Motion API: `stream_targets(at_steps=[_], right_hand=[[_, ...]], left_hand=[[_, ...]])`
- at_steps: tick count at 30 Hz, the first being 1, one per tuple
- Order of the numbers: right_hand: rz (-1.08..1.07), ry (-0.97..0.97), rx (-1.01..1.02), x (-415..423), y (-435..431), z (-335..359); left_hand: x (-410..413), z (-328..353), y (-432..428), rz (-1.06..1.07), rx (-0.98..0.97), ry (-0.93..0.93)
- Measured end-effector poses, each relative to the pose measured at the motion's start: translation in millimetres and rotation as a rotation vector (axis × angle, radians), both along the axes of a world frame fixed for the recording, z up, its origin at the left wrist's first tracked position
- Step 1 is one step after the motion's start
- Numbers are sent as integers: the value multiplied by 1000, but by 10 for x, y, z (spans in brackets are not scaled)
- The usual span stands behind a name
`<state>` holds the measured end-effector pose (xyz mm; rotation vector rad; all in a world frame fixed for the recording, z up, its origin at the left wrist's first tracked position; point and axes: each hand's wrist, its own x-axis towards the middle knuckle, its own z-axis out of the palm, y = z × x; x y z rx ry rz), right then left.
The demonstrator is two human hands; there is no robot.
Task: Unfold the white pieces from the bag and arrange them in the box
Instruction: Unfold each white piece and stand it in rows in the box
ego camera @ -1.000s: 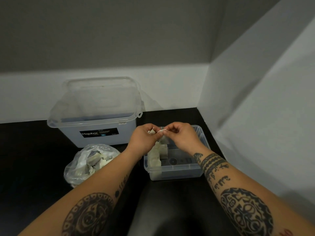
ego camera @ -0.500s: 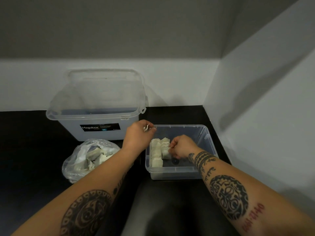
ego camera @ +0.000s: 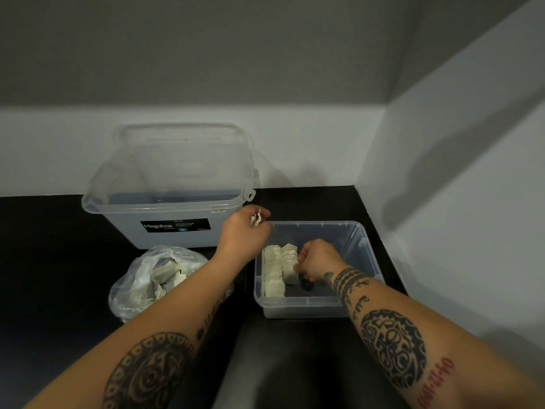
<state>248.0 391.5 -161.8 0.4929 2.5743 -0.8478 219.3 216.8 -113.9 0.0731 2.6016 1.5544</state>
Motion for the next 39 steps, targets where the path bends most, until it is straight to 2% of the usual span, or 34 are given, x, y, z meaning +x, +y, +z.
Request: stream_targets(at_steps=[2, 5, 7, 9, 13, 16, 22, 27, 33, 37, 39], right_hand=[[-4, -8, 40, 12, 3, 38], [23, -19, 123, 39, 26, 157], [16, -7, 123, 44, 51, 288], [-37, 44, 32, 40, 69, 443], [-221, 323, -413, 99, 61, 715], [-227, 408, -583, 176, 53, 822], [-161, 404, -597, 317, 73, 805], [-205, 504, -653, 359, 64, 769], [-138, 428, -600, 369, 100, 662], [-135, 359, -558, 331, 143, 513], [-85, 268, -444, 312, 169, 407]], left_hand=[[10, 33, 23, 2, 121, -43], [8, 114, 59, -2, 396, -208], [9, 150, 91, -35, 493, -274], [16, 162, 127, -59, 565, -328], [83, 145, 212, -63, 709, -401], [113, 122, 254, -44, 577, -312], [190, 134, 266, -141, 345, -160], [228, 126, 255, -152, 274, -133], [220, 107, 167, -163, 232, -114], [168, 58, 101, -37, 244, -109], [123, 13, 62, 6, 237, -78]])
